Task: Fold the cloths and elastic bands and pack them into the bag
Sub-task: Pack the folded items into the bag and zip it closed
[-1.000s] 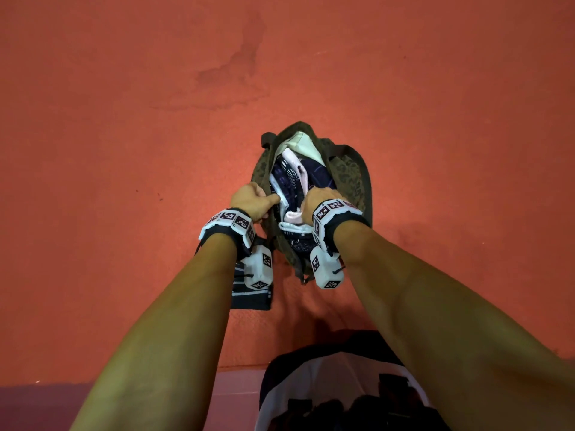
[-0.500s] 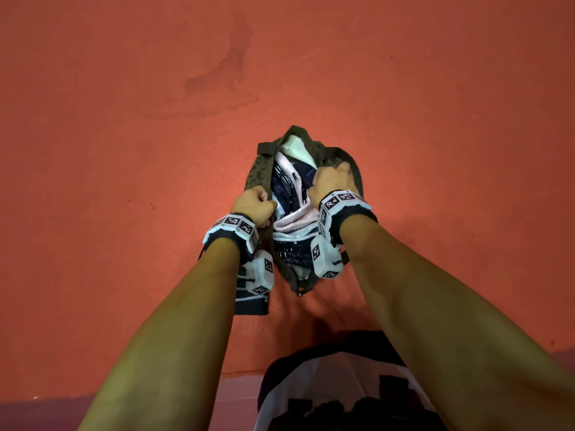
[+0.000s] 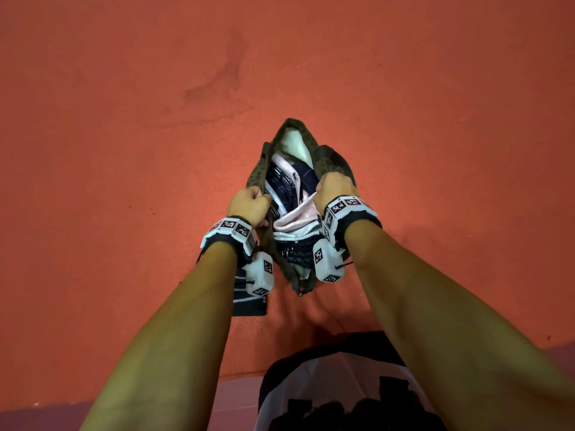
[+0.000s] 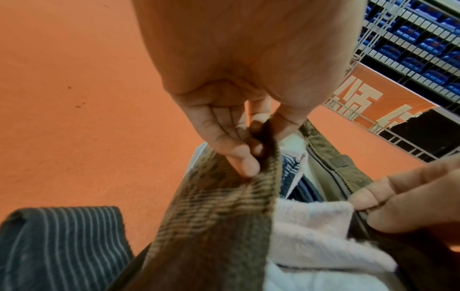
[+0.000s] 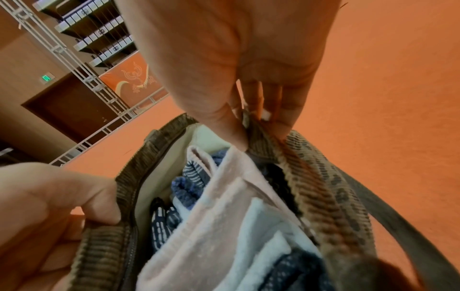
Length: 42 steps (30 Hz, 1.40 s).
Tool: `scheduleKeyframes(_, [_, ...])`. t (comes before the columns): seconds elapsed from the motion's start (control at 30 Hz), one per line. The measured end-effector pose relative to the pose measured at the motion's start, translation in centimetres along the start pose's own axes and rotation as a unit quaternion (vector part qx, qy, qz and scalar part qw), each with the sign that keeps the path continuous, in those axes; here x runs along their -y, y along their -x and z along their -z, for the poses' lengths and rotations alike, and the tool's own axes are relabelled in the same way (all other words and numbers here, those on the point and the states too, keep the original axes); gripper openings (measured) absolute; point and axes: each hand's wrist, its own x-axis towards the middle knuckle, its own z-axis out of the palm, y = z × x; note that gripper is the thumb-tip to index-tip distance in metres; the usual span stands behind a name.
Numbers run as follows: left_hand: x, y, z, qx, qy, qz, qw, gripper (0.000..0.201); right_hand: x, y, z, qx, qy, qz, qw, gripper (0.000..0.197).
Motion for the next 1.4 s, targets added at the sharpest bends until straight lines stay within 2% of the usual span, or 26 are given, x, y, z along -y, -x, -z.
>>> scheduleKeyframes(0.2, [-1.5, 1.3, 0.9, -0.013, 0.015, -0.037, 0.999, 0.021, 0.0, 1.5, 1.3, -0.045, -0.020, 0.011, 0.999, 0.022])
scheduleKeyframes(0.27, [-1.9, 1.8, 1.1, -0.017, 0.024, -0.047, 0.998, 0.009, 0.3, 2.1, 2.1, -0.060, -0.022, 0.010, 0.998, 0.025])
scheduleKeyframes(0.37, [-2.6, 2.5, 1.6, -0.030, 0.047, -0.054, 0.997, 0.003, 0.7, 2.8, 3.9, -0.068, -0.021, 0.018, 0.997, 0.018])
scheduleKeyframes(0.5, [-3.6, 3.6, 3.0, -0.041, 0.074, -0.062, 0.994, 0.015, -0.1, 3.1, 6.3, -0.097, -0.026, 0.018, 0.995, 0.020])
scheduleKeyframes(0.6, [-3.9, 4.2, 3.3, -0.029, 0.084, -0.064, 0.994, 0.013, -0.4, 3.4, 7.4, -0.119, -0.034, 0.009, 0.992, 0.020])
scheduleKeyframes(0.83, [-5.0, 5.1, 3.2, -0.010, 0.106, -0.079, 0.991, 0.024, -0.4, 4.4, 8.9, -0.112, -0.035, 0.005, 0.993, 0.012])
scheduleKeyframes(0.93, [-4.3, 5.2, 2.4, 0.012, 0.090, -0.066, 0.994, 0.019, -1.2, 4.5, 7.9, -0.093, -0.013, -0.004, 0.996, 0.027])
scheduleKeyframes(1.07, [-1.5, 5.0, 0.9, 0.025, 0.061, -0.026, 0.997, 0.026, -3.0, 3.8, 4.9, -0.081, 0.014, -0.027, 0.996, 0.013])
scheduleKeyframes(1.27, [2.1, 4.3, -0.1, 0.007, 0.049, 0.008, 0.999, 0.028, -3.4, 3.4, 1.7, -0.022, 0.043, -0.045, 0.998, 0.032])
scheduleKeyframes(1.4, [3.0, 3.7, -0.2, 0.018, 0.047, 0.020, 0.999, 0.024, -2.5, 3.3, 0.7, -0.021, 0.046, -0.062, 0.997, 0.039])
